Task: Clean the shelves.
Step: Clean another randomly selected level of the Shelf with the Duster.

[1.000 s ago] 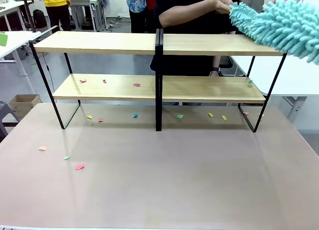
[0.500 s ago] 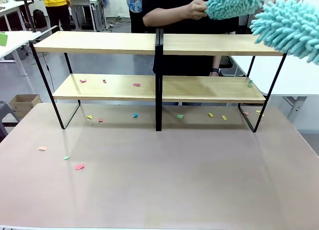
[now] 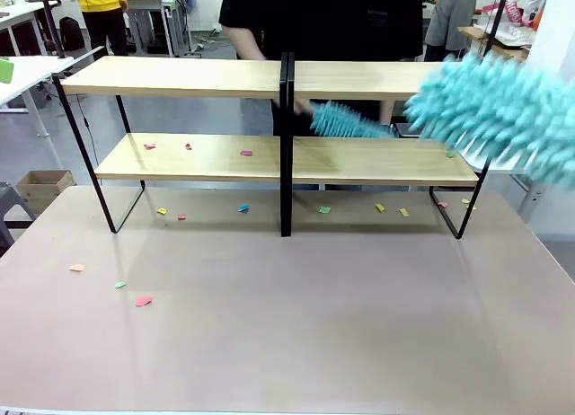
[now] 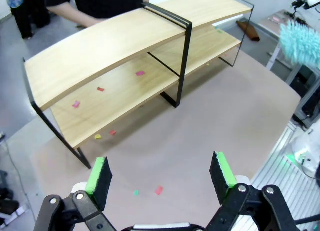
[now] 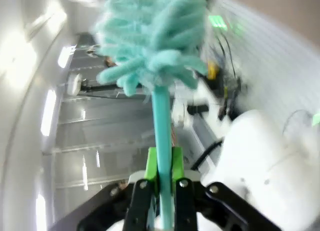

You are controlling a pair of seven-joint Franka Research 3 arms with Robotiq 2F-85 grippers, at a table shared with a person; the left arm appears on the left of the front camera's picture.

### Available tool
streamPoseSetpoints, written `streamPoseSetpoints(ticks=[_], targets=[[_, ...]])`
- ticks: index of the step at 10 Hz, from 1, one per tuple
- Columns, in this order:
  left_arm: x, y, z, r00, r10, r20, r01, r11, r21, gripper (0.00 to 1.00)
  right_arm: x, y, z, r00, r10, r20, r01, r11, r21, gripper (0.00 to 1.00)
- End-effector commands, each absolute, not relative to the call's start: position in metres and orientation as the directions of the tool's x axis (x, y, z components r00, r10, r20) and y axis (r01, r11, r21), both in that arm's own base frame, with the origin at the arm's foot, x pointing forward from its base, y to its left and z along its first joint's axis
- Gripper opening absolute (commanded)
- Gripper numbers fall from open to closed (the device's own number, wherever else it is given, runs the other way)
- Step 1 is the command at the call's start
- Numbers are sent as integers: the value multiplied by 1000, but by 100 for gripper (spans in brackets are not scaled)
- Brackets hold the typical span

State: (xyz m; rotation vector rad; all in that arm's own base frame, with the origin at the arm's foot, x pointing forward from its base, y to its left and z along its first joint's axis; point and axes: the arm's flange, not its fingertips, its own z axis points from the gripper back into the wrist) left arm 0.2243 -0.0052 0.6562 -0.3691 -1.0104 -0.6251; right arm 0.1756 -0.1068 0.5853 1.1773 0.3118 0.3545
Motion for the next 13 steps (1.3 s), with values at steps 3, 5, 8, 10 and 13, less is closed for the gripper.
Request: streamPoseSetpoints(ticks=[3, 5, 8, 10, 13], targets=[[225, -5, 656, 382, -313, 869, 639, 769, -4, 100, 192, -26, 509, 773, 478, -417, -25, 679, 734, 13], [225, -5, 656, 382, -313, 869, 639, 769, -4, 100, 186, -41, 516, 766, 497, -408, 12, 622, 783, 13], [225, -5, 656, 382, -313, 869, 639, 769, -4, 100, 240, 35, 468, 858, 436, -272, -86, 643, 761, 13], [225, -5, 656, 382, -313, 869, 639, 769, -4, 100, 282, 76, 444, 918, 391, -65, -212, 623, 753, 13], [225, -5, 656, 382, -313, 869, 639, 769, -4, 100, 290, 76, 453, 929, 354, -112, -162, 658, 735, 13]])
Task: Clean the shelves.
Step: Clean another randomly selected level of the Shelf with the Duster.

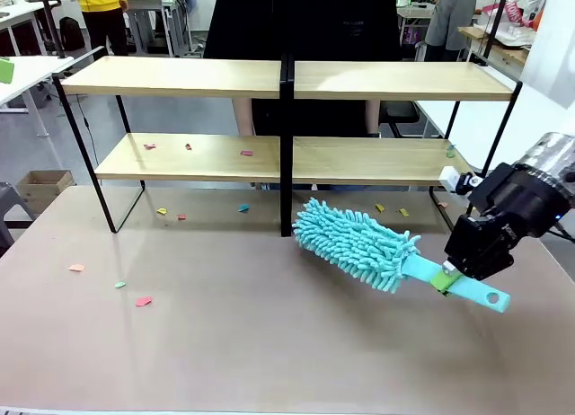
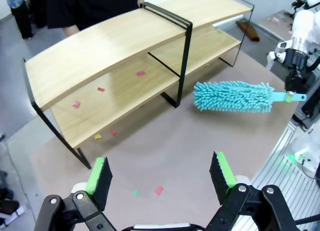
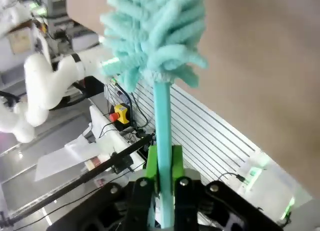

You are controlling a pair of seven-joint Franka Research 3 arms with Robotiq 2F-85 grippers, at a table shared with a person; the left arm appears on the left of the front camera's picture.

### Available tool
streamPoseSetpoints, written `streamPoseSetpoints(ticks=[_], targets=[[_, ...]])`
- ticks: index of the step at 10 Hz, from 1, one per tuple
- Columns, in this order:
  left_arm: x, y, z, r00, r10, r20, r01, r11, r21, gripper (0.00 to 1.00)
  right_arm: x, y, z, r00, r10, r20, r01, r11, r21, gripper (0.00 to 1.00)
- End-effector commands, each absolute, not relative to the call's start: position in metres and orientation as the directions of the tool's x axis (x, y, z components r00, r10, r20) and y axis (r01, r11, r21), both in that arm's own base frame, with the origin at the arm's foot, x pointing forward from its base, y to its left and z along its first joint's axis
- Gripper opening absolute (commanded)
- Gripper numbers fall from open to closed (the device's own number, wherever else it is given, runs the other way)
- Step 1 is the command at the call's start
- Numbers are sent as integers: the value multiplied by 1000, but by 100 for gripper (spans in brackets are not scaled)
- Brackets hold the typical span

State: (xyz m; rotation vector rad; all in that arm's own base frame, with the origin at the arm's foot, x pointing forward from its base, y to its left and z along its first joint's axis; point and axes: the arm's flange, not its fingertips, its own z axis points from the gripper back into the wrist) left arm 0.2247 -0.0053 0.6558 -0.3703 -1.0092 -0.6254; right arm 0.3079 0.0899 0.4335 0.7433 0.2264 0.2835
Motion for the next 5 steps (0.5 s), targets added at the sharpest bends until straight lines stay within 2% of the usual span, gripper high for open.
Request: streamPoseSetpoints(ticks=[1, 2, 5], targets=[[225, -5, 656, 382, -313, 869, 639, 769, -4, 100, 305, 89, 438, 939, 332, -95, -176, 697, 695, 13], [225, -5, 656, 382, -313, 869, 639, 769, -4, 100, 295, 80, 442, 967, 213, -137, -86, 785, 614, 13], [225, -5, 656, 382, -313, 869, 639, 769, -4, 100, 323, 89, 418, 990, 139, 11, -114, 758, 642, 13]])
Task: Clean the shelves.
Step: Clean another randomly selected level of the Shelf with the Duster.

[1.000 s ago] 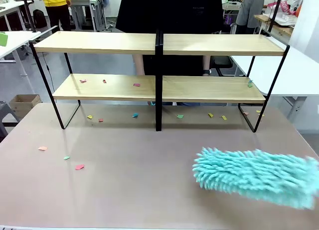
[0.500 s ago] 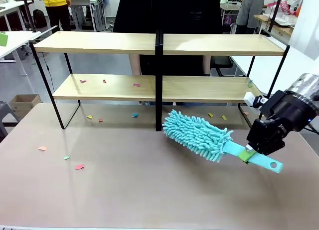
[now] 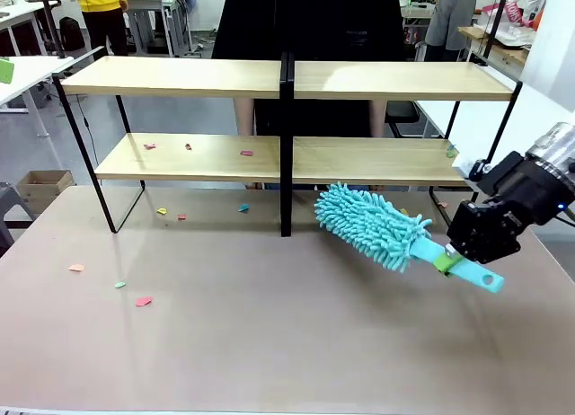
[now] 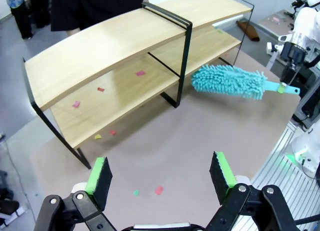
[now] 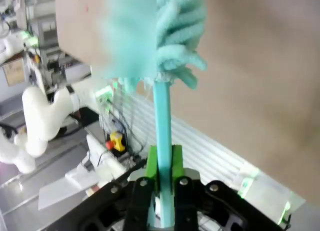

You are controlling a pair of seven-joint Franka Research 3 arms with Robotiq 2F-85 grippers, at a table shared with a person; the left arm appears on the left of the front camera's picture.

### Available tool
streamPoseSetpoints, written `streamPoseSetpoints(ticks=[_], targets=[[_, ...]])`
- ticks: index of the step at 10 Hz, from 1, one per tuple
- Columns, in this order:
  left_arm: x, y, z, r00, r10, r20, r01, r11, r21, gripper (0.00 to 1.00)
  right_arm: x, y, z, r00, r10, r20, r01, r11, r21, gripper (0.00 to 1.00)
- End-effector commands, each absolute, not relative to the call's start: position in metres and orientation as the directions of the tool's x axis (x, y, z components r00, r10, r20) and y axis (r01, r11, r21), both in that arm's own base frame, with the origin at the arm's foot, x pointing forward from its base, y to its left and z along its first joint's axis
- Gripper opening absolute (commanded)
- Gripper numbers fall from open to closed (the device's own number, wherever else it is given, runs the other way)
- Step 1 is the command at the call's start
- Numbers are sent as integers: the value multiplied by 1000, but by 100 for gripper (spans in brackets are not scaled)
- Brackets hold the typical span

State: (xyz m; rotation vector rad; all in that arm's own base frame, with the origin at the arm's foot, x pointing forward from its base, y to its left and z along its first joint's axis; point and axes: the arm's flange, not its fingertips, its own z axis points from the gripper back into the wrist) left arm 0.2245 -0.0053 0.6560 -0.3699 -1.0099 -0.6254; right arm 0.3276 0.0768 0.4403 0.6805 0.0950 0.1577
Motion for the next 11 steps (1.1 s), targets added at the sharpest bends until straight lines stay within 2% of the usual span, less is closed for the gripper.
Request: streamPoseSetpoints(ticks=[1, 8, 11], targets=[[225, -5, 656, 382, -313, 869, 639, 769, -4, 100, 329, 93, 410, 990, 141, 10, -115, 763, 636, 13], [225, -5, 656, 382, -313, 869, 639, 769, -4, 100, 372, 128, 341, 986, 115, 122, -167, 742, 649, 13], [225, -5, 656, 382, -313, 869, 639, 769, -4, 100, 377, 141, 330, 967, 115, 226, -236, 735, 635, 13]])
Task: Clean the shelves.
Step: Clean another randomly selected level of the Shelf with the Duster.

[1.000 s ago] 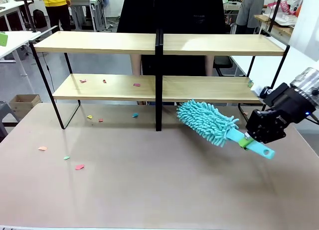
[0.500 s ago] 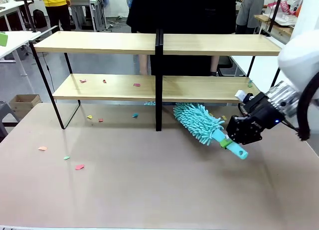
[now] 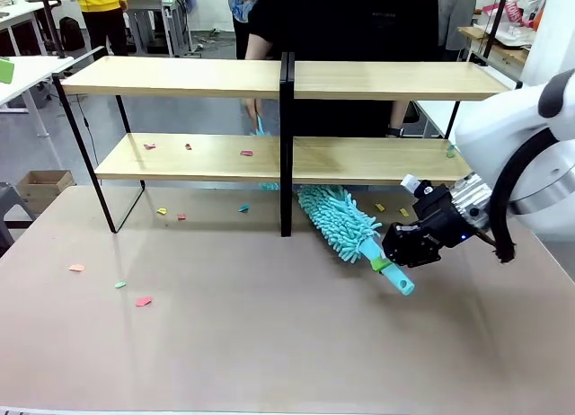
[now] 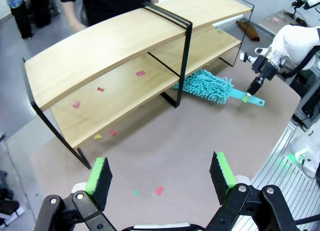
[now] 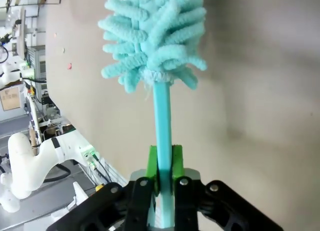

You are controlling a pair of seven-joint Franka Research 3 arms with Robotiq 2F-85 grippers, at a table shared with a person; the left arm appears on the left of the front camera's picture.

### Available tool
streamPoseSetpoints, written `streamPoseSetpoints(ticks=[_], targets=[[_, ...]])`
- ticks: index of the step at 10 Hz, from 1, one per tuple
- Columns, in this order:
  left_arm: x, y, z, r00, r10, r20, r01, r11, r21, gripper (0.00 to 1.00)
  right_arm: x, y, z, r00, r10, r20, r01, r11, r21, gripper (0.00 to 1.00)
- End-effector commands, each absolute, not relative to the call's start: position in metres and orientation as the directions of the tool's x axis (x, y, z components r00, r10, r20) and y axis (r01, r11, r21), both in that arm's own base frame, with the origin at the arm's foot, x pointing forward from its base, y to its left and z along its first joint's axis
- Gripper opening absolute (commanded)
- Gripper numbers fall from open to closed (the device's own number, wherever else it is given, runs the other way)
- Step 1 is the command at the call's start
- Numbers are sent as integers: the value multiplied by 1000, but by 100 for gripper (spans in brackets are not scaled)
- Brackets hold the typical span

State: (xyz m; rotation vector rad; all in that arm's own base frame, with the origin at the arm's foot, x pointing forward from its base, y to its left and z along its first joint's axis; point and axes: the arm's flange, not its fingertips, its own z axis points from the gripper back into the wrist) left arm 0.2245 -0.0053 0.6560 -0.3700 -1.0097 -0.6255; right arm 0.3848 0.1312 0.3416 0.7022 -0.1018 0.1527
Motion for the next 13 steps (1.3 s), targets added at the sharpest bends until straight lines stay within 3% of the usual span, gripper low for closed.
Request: streamPoseSetpoints(ticks=[1, 6, 13], targets=[[225, -5, 656, 382, -313, 869, 639, 769, -4, 100, 381, 148, 324, 965, 135, 223, -248, 738, 627, 13], [225, -5, 656, 382, -313, 869, 639, 769, -4, 100, 400, 154, 313, 977, 116, 177, -200, 785, 587, 13], [225, -5, 656, 382, -313, 869, 639, 769, -4, 100, 393, 78, 330, 950, -274, 152, 167, 852, 496, 13]])
